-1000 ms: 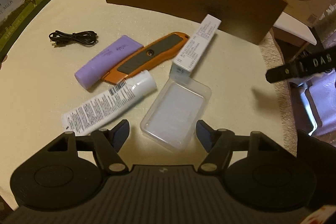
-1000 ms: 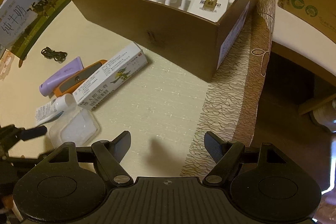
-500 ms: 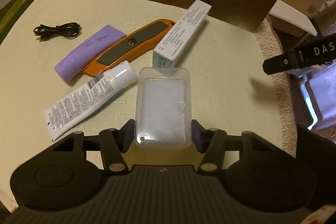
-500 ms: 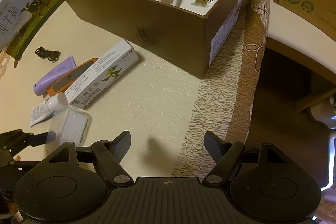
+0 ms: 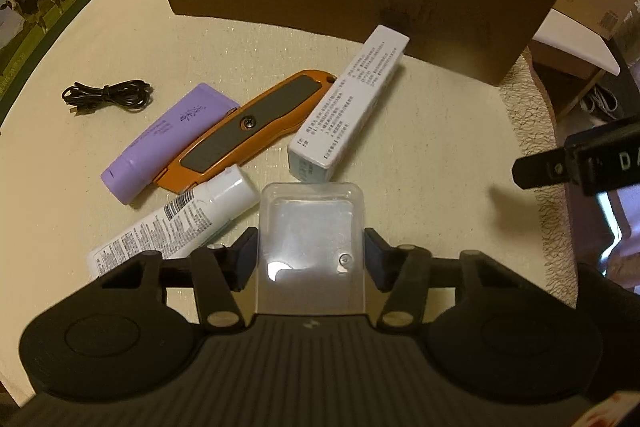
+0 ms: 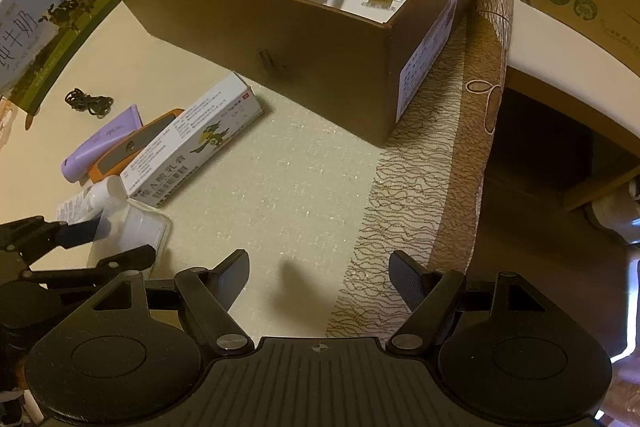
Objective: Organize rigid objects
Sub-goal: 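Grasp the clear plastic case with the left tool and lift it, then grasp the white medicine box by its end with the right tool, then carry the clear case and white medicine box over the brown box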
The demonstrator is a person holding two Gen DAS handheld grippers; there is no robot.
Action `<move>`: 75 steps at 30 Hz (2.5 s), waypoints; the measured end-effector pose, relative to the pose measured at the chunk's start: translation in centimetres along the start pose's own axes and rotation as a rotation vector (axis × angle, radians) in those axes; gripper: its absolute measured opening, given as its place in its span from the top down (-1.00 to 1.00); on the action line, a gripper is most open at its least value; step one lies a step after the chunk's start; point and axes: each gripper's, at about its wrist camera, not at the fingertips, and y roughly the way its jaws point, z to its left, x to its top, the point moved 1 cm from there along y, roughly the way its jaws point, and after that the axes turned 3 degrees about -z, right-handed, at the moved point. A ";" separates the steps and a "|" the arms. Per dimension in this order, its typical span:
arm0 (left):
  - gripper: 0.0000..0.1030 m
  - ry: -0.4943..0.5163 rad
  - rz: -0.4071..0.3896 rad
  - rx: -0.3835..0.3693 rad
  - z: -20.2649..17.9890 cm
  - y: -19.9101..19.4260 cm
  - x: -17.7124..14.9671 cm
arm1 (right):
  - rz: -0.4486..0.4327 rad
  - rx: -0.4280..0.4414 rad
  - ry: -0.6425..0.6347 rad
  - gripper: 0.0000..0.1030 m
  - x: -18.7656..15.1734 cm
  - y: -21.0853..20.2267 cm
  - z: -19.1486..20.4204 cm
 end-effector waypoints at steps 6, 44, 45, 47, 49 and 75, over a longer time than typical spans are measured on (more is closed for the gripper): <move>0.01 -0.020 -0.034 0.008 0.6 -2.1 -0.7 | -0.006 0.021 -0.009 -0.43 0.2 0.0 0.4; 0.01 -0.317 -0.014 0.123 8.3 -3.8 -0.5 | -0.024 0.043 -0.273 0.57 3.0 3.4 8.4; 0.01 -0.315 -0.011 0.120 8.2 -3.8 -0.5 | -0.014 0.046 -0.298 0.57 2.4 3.2 8.5; 0.01 -0.314 -0.007 0.115 8.1 -3.7 -0.6 | -0.001 0.055 -0.320 0.57 1.6 2.8 8.6; 0.01 -0.311 -0.005 0.114 8.0 -3.7 -0.6 | -0.002 0.067 -0.317 0.57 1.1 2.7 8.5; 0.01 -0.255 -0.023 0.096 6.3 -4.2 1.5 | -0.038 0.069 -0.290 0.58 2.2 1.7 8.4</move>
